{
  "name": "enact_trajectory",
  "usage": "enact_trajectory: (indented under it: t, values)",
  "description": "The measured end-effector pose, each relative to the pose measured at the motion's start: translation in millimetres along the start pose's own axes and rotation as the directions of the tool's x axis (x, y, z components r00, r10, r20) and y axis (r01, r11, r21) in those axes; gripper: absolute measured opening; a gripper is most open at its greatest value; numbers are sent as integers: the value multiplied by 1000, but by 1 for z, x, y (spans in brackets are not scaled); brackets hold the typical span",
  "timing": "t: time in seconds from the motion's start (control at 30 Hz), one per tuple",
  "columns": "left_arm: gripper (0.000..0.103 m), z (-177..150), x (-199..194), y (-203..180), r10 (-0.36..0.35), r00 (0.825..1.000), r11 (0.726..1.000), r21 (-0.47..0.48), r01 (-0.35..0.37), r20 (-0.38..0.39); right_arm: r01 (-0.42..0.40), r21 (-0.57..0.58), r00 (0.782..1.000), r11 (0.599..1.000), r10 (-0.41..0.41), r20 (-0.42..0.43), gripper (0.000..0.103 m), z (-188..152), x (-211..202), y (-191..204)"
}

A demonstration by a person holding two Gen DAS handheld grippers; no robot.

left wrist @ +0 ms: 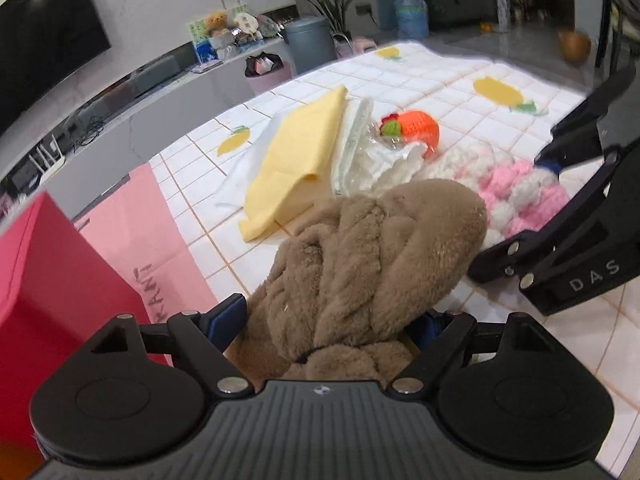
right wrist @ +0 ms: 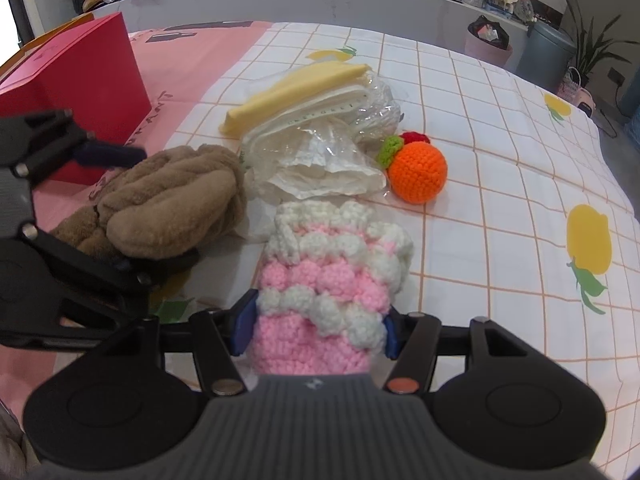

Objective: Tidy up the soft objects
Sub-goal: 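Grasp the brown fluffy towel with the left gripper while the right holds the pouch, then carry the towel and pouch toward the orange box with both grippers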

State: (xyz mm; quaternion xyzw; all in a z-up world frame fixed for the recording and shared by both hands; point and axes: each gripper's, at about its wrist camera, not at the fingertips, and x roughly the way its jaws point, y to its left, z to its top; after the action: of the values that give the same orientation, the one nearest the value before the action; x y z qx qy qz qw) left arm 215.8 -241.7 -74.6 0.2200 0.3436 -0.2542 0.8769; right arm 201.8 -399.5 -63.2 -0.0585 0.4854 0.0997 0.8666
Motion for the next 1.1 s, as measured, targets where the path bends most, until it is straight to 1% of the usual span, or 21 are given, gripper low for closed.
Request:
enact_trajectory:
  t: [0.03, 0.07, 0.1, 0.13, 0.17, 0.2, 0.23, 0.27, 0.3, 0.37, 0.47, 0.53, 0.6, 0.67, 0.77, 0.83, 0.93, 1.03, 1.1]
  values:
    - [90, -2, -1, 2, -9, 1000, 1000, -18, 9, 7, -1, 1, 1000, 1000, 1, 1, 59, 0, 0, 0]
    - [87, -2, -3, 4, -17, 1000, 999, -34, 18, 11, 0, 0, 1000, 1000, 0, 2, 59, 0, 0, 0]
    - [77, -3, -4, 4, -23, 1000, 999, -49, 24, 13, 0, 1, 1000, 1000, 0, 2, 59, -1, 0, 0]
    - [65, -3, -5, 4, -14, 1000, 998, -62, 15, 13, 1, 2, 1000, 1000, -1, 3, 59, -1, 0, 0]
    - [63, -2, -6, 4, 2, 1000, 997, -71, -2, 7, 2, 3, 1000, 1000, -2, 3, 59, -1, -1, 0]
    - [58, 0, -6, 5, -3, 1000, 997, -82, 2, -6, 2, 5, 1000, 1000, -2, 4, 59, -1, -1, 0]
    - [57, 1, -8, 7, -23, 1000, 994, -106, 22, -7, 3, 7, 1000, 1000, -3, 6, 59, -2, -1, 0]
    - [57, 2, -10, 10, -39, 999, 991, -131, 38, 1, 3, 7, 1000, 1000, -3, 10, 59, -2, -2, 0]
    - [56, 3, -12, 12, -39, 999, 989, -142, 40, 6, 3, 5, 1000, 1000, -3, 11, 58, -3, -2, 0]
    - [56, 5, -20, 15, -26, 999, 990, -140, 28, 22, 4, 10, 1000, 1000, -4, -3, 56, -1, -3, 0]
    - [56, 10, -36, 26, -26, 999, 984, -176, 34, 46, 22, 31, 1000, 999, -22, -11, 50, 5, -9, 4]
    - [56, 15, -49, 37, -22, 998, 977, -209, 35, 63, 33, 30, 999, 999, -33, 6, 44, 9, -19, 11]
    - [57, 20, -62, 48, -9, 997, 975, -222, 26, 78, 38, 57, 999, 998, -39, 12, 44, 15, -28, 15]
    - [57, 25, -80, 61, 6, 994, 974, -227, 20, 111, 44, 72, 999, 996, -45, 19, 44, 21, -38, 20]
    - [57, 31, -111, 82, 35, 986, 973, -230, 3, 161, 56, 94, 995, 994, -64, 78, 44, 28, -58, 31]
    - [57, 34, -131, 94, 62, 981, 973, -228, -18, 185, 46, 127, 992, 991, -60, 107, 44, 36, -72, 38]
    - [57, 33, -163, 121, 97, 969, 968, -246, -39, 228, 33, 132, 988, 991, -52, 147, 44, 50, -92, 55]
    - [57, 25, -189, 150, 131, 961, 952, -300, -53, 244, 41, 90, 980, 995, -58, 190, 44, 68, -112, 84]
    - [57, 16, -203, 170, 154, 958, 936, -346, -63, 242, 36, 62, 973, 997, -49, 224, 44, 81, -125, 106]
